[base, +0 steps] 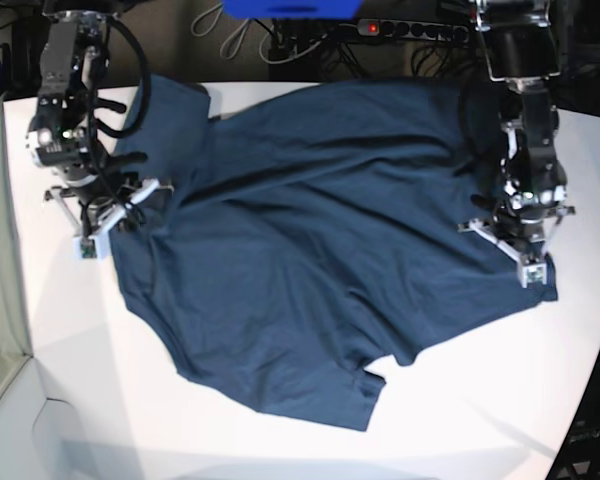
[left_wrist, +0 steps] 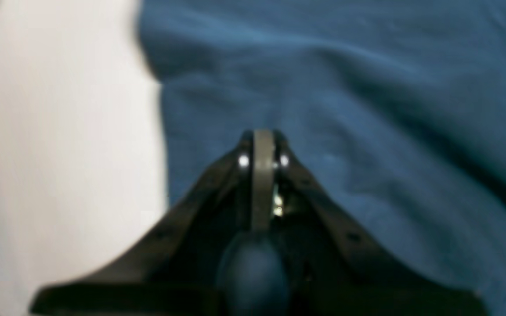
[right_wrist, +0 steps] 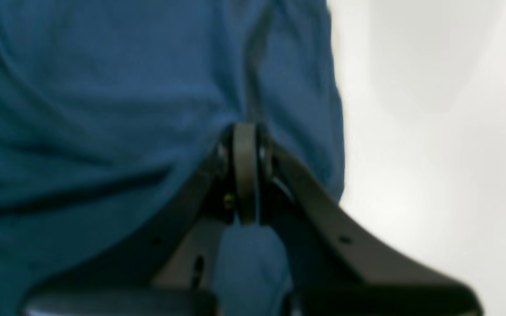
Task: Layout the t-shirt on the table in an organized manner, then fold the t-shirt properly
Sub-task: 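Grasp the shirt's shoulder edges with both grippers and pull them apart, then regrasp the shirt side edges with both grippers and stretch outward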
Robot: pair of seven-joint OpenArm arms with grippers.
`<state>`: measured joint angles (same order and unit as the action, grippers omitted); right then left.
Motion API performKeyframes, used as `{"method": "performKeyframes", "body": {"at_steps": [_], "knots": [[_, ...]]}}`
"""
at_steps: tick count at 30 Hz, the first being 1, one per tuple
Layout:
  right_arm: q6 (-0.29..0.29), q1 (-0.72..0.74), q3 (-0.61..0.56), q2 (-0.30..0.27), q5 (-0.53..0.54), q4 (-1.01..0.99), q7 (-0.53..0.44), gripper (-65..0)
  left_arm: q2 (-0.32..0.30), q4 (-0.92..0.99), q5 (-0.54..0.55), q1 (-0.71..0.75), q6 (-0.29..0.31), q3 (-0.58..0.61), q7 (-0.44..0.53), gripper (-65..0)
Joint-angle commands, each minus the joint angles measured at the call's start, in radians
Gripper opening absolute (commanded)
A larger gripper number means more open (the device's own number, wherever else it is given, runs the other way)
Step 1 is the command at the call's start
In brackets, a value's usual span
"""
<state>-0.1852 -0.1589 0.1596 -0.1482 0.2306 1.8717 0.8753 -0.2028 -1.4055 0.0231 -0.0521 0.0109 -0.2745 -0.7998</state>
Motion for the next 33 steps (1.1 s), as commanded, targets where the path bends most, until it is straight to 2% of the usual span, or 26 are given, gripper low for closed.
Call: {"method": "performKeyframes", "body": {"at_steps": [1, 3, 5, 11, 16, 22, 25, 29, 33], "knots": [[0.0, 0.018, 0.004, -0.012, 0.006, 0.018, -0.034, -65.0, -0.014, 0.028, -0.009, -0.028, -0.006, 0.011, 0.015, -64.6], [0.0, 0.018, 0.004, -0.012, 0.005, 0.018, -0.034, -65.0, -0.02, 0.128, -0.009, -0.05, -0.006, 0.022, 0.02, -64.6], [0.0, 0.018, 0.004, -0.014, 0.005, 0.018, -0.034, -65.0, -0.025, 0.228, -0.009, -0.085, -0.006, 0.021, 0.064, -64.6], [0.0, 0.017, 0.008, -0.015, 0.003, 0.013, -0.034, -65.0, -0.146, 0.441, -0.01, -0.148, -0.006, 0.03, 0.267, -64.6], [0.0, 0.017, 0.004, -0.014, 0.003, -0.005, -0.034, -65.0, -0.217, 0.529, -0.009, -0.229, -0.006, 0.03, 0.319, -64.6], [0.0, 0.048, -0.058, -0.009, 0.005, -0.028, -0.035, -65.0, -0.22, 0.464, -0.009, -0.294, -0.006, 0.028, 0.296, -64.6], [0.0, 0.095, -0.102, -0.008, 0.005, -0.03, -0.035, -65.0, -0.217, 0.345, -0.004, -0.294, -0.006, 0.022, 0.21, -64.6], [0.0, 0.172, -0.177, 0.006, 0.005, -0.051, -0.034, -65.0, -0.217, 0.193, -0.004, -0.237, -0.006, 0.021, 0.105, -64.6], [0.0, 0.264, -0.194, 0.026, 0.005, -0.222, -0.034, -65.0, -0.215, 0.183, -0.004, -0.176, -0.006, 0.021, 0.101, -64.6]]}}
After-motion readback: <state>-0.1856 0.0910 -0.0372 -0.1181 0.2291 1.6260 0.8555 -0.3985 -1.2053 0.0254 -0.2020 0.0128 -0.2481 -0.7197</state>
